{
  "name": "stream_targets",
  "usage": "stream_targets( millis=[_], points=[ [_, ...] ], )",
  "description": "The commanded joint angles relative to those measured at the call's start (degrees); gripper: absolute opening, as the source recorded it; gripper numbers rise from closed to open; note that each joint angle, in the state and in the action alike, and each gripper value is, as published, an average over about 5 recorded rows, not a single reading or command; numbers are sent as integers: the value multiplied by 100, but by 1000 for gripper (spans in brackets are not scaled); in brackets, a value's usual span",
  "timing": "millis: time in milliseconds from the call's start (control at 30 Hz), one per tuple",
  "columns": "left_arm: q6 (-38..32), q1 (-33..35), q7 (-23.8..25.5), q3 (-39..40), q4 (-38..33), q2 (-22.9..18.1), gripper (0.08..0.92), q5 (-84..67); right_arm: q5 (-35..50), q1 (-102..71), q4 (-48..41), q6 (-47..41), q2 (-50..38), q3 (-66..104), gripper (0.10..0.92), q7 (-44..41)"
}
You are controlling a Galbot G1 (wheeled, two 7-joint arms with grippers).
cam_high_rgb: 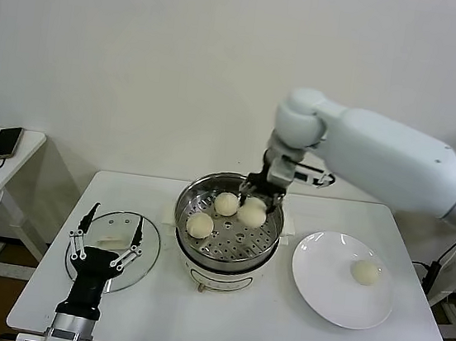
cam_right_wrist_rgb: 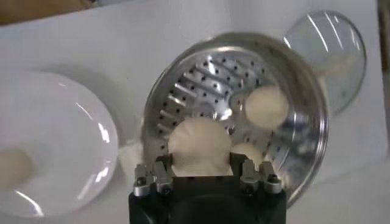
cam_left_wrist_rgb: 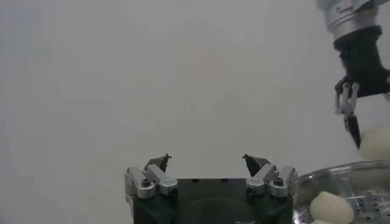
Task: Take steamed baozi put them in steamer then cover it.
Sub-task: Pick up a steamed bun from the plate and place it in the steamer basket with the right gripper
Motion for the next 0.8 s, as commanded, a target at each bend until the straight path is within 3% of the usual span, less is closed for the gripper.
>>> stream_targets(
  millis=[33,800],
  points=[
    [-16,-2,-5,-3,11,-3,823,-18,-890,-450,210,991,513,-142,653,113],
    [-41,-28,-40,-43,18,-25,823,-63,-1379,-834,96,1191,573,-126,653,107]
  ],
)
